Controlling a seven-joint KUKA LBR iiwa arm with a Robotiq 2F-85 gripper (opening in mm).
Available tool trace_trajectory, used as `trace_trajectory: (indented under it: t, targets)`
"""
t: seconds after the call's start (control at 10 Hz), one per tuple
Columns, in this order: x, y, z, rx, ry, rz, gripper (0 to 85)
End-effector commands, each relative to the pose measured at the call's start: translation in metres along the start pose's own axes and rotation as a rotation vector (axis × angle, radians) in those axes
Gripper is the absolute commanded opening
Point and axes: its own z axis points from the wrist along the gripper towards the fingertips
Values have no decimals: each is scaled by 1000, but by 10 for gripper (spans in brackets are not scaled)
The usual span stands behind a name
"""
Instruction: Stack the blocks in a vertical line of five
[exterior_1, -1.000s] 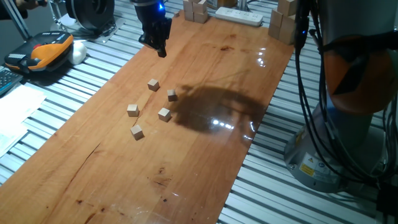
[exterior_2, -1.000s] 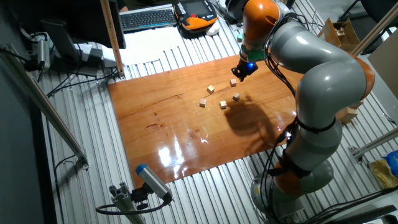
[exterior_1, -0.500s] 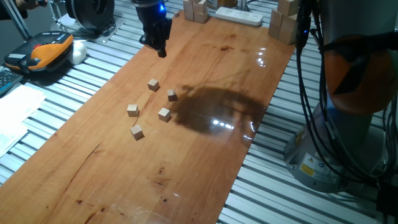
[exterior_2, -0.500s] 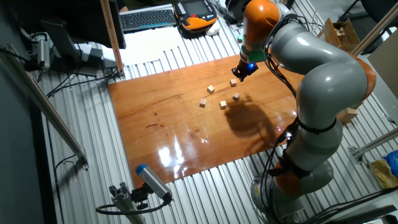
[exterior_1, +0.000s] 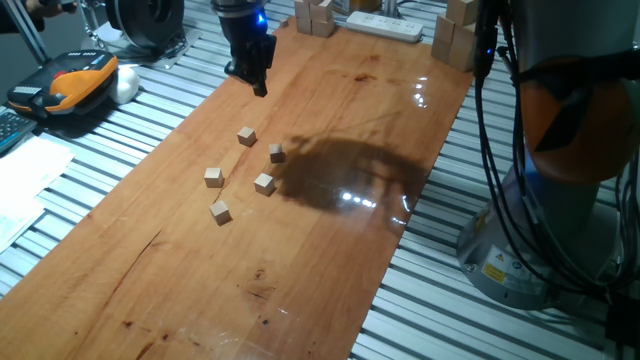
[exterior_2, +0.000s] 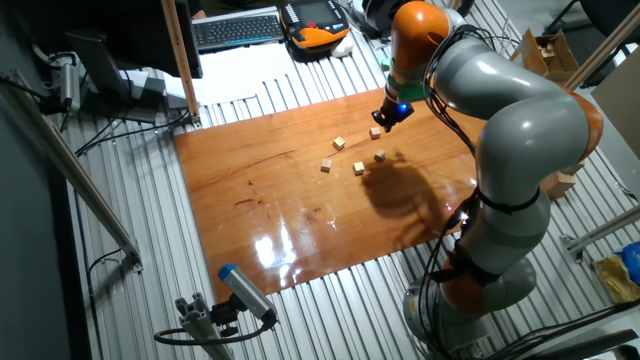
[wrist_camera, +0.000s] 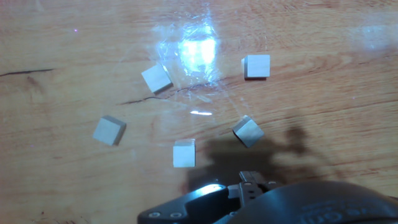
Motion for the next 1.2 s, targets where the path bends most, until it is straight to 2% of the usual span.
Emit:
trace_trajectory:
  t: [0.0, 0.6, 1.1]
  targets:
    - [0, 0, 1, 0, 0, 0, 0]
    - [-3, 0, 9, -6, -9, 4, 0]
    - [-5, 1, 13, -18, -23, 56, 0]
